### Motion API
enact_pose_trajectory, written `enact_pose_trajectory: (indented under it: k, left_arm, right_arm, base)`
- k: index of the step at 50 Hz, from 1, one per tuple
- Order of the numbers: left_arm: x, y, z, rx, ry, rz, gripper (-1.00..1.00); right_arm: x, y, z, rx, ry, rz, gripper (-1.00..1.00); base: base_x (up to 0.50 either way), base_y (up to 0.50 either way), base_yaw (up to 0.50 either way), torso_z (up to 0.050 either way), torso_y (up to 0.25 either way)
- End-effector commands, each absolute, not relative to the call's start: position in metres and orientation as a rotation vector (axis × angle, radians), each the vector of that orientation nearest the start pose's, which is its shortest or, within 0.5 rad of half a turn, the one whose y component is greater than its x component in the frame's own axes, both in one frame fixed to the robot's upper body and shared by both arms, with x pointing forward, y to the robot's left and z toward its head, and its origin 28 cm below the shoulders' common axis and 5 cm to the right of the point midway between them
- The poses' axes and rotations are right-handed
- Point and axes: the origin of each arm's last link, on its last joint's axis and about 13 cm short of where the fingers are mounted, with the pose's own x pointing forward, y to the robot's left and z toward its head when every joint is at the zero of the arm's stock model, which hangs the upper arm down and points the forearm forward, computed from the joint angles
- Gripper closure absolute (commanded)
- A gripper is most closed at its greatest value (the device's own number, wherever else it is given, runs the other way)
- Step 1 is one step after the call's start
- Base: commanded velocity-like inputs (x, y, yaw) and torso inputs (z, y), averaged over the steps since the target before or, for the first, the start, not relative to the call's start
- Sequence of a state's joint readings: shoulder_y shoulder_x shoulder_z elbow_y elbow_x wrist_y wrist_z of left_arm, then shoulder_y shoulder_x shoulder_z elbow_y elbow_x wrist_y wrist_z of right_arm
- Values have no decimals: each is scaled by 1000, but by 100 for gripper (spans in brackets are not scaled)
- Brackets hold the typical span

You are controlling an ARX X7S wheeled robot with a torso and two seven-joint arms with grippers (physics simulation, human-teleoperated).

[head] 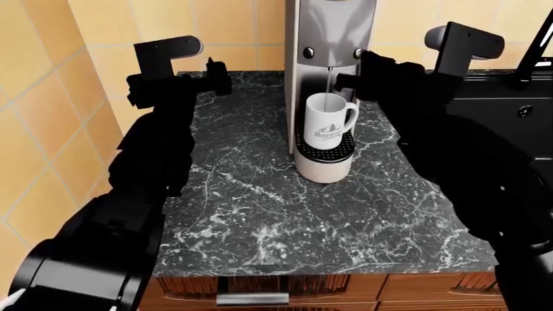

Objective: Pick the mug from the cabinet, place it under the coffee machine dispenser, and press the start button.

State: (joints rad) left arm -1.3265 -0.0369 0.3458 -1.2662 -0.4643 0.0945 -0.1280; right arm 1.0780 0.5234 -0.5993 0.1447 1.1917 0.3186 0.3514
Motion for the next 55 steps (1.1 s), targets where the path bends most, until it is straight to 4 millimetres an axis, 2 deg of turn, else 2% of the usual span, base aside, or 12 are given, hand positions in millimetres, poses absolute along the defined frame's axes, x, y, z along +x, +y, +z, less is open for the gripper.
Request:
enact_pose_trajectory:
  k: [1, 16, 20, 25, 34, 38, 55]
  left_arm:
    - [436, 203, 204, -134, -125, 66, -100]
    - [436, 204, 205, -155, -134, 80, -100]
    - [429, 206, 212, -203, -167, 82, -100]
    - [402, 209, 227, -262, -239, 44, -100]
    - [323, 213, 259, -278, -362, -42, -100]
    - [295, 213, 266, -267, -398, -69, -100]
    - [232, 222, 263, -223, -480, -73, -100]
  right_arm:
    - [316, -118, 255, 273, -179, 269, -100]
    - [278, -121, 262, 278, -245, 295, -100]
    - [265, -121, 265, 269, -267, 302, -100]
    - [249, -122, 267, 268, -301, 298, -100]
    - [216, -122, 269, 244, -366, 247, -100]
    - [204, -121, 269, 228, -387, 227, -100]
    - [168, -111, 261, 150, -446, 169, -100]
  base:
    - [0, 0, 0, 0, 0]
    - [0, 0, 0, 0, 0]
    - [0, 0, 0, 0, 0]
    - [0, 0, 0, 0, 0]
    - [0, 0, 0, 0, 0]
    - [0, 0, 0, 0, 0]
    - [0, 0, 0, 0, 0]
